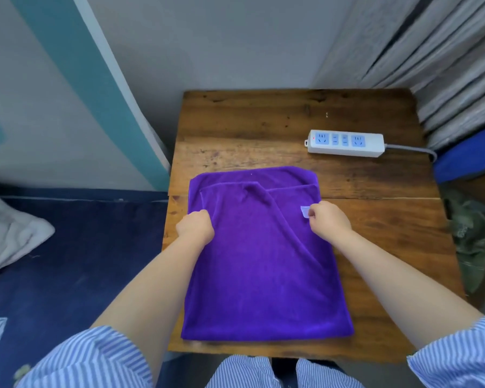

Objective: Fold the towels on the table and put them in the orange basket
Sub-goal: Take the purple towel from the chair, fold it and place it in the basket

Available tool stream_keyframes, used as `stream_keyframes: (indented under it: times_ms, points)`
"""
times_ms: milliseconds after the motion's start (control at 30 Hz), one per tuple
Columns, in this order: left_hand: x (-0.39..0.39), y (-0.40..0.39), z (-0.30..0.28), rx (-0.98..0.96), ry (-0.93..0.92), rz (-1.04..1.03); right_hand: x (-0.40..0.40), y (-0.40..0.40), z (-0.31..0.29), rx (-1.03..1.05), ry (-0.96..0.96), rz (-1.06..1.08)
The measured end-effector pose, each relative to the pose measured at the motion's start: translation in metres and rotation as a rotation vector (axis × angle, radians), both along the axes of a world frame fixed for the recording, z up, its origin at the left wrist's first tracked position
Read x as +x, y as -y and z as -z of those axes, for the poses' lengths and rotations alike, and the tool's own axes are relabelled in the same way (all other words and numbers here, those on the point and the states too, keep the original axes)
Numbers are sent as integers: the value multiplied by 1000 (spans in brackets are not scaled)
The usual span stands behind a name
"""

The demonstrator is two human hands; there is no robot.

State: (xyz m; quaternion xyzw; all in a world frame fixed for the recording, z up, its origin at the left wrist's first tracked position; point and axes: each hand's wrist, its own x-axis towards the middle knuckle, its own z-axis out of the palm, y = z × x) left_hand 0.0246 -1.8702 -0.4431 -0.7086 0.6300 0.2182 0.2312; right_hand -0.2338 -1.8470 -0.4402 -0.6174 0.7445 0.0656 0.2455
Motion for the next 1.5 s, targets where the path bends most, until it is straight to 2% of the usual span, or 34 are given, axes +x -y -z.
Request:
stream_keyframes:
  times_ms: [233, 333, 433, 567, 667, 733, 933, 1033, 1133, 1300, 1500]
  points:
    - [-13, 51, 15, -69, -88, -41, -5, 53, 17, -59, 44, -90]
    - [-13, 66, 24, -103, -86, -103, -7, 61, 24, -6, -50, -134]
    - [-6, 78, 33, -107, -85, -28, -12, 71, 27, 37, -127, -138]
    - [5, 86, 37, -57, -186, 57, -21, 88, 20, 116, 92, -128]
    - [21, 93, 29, -85, -366, -77, -32, 100, 7, 138, 223, -117]
    - [36, 97, 23, -130, -401, -185, -37, 107, -1, 122, 295, -63]
    - [47, 110, 26, -207, -228, -146, -34, 127, 12, 44, 169, -41]
    - [39, 112, 35, -134, -191, -47, -27, 129, 24, 58, 148, 10]
    - [33, 117, 37, -55, -254, 2, -22, 133, 29, 76, 175, -35]
    - [28, 125, 33, 56, -281, 44, -20, 142, 22, 253, 285, -153]
    - [33, 134, 19, 38, -412, 9, -29, 150, 2, 260, 403, -113]
